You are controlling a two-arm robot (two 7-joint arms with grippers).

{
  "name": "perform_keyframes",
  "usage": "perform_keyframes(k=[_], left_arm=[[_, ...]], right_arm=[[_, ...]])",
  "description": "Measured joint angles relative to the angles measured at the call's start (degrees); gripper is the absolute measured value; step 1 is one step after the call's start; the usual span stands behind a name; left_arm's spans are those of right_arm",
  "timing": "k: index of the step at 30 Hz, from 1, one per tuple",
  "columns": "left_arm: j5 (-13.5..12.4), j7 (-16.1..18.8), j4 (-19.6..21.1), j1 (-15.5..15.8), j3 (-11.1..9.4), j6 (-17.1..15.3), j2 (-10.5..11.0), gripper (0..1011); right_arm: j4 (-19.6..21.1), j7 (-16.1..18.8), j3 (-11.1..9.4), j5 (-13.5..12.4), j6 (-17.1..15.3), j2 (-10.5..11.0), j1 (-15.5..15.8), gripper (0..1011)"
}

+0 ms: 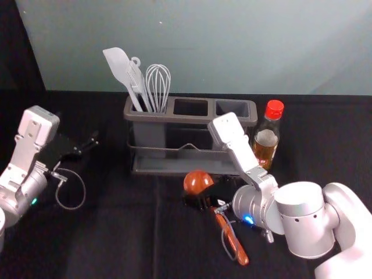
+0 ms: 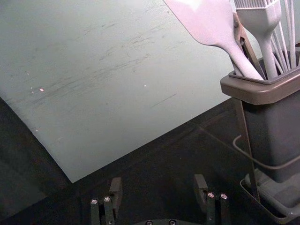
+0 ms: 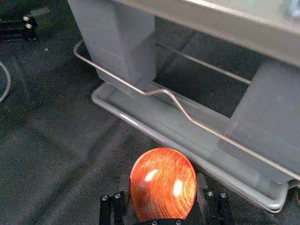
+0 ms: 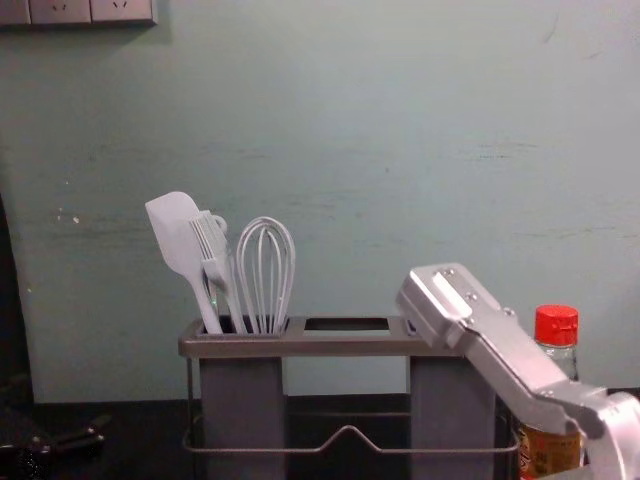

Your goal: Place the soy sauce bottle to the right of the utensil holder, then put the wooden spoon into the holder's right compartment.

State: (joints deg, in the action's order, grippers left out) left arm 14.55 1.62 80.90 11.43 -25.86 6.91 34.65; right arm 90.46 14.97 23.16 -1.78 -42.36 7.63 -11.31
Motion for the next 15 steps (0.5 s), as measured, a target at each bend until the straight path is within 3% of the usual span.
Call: perform_keyframes(k=[4,10,15], left_arm=[[0.0,0.0,0.0,0.0,0.0,0.0,0.0,1005],[0.0,0.0,0.0,0.0,0.0,0.0,0.0,1005],[0.0,0.0,0.0,0.0,0.0,0.0,0.0,1005]], right_arm=[[3.0,1.1,-0.5,0.2,-0.2,0.9,1.3,837],[8.6,5.1,-1.3,-0.1,0.1,4.3,3.5,837],[12.4,9.6,-3.3,-3.1,3.6,7.8,5.9,837]])
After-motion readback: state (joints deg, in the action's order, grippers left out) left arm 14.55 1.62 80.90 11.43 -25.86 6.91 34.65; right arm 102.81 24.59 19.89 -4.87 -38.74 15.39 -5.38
